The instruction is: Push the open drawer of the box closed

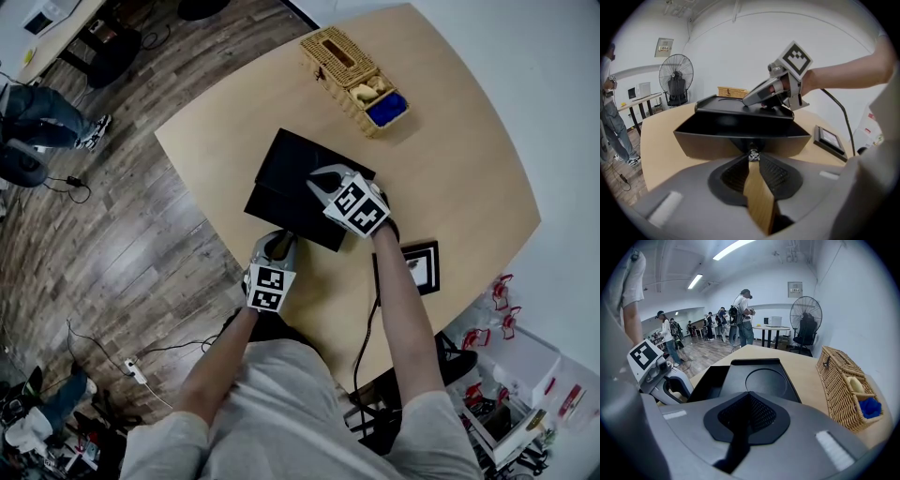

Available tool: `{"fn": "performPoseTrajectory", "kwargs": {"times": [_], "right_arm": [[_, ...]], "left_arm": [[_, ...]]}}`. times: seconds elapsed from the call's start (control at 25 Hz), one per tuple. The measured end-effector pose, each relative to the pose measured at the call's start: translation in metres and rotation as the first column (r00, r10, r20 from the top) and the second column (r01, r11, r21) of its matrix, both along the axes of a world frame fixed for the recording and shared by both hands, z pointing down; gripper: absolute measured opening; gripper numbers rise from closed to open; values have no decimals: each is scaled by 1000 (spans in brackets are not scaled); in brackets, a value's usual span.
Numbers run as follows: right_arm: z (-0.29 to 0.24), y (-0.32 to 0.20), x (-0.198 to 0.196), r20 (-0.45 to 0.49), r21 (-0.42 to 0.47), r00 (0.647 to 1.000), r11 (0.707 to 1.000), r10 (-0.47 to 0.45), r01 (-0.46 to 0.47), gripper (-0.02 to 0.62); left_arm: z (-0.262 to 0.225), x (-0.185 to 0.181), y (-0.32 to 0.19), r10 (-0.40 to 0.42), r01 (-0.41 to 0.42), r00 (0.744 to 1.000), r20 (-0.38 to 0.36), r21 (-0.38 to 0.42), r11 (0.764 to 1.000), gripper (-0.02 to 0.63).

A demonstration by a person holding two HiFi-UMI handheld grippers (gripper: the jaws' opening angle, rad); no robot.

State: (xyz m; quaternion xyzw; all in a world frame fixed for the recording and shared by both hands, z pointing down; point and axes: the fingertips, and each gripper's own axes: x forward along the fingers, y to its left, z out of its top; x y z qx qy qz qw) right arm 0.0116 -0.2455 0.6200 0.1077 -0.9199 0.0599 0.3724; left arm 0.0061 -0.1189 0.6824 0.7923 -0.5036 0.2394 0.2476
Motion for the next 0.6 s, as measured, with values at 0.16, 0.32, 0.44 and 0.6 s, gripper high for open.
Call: {"fn": "performPoseTrajectory", "kwargs": {"times": [0.16,0.32,0.44,0.6], "right_arm": [[0,0,0,1,-2,1000,1000,1,-1,0],[10,2,4,-3,-24,1000,1000,11,-11,0],[9,3,2,-1,-24,1000,1000,10,-10,0],[2,0,-1,4,-9,1000,1000,-1,1,0]], "left_arm": [[-1,2,-5,-5,5,1000,-5,1,1000,126],[-1,3,-11,-5,5,1000,-5,0,1000,126],[-2,3,-16,-7,7,1000,-5,-2,1000,126],[-2,4,-23,-8,8,1000,-5,0,1000,126]]}}
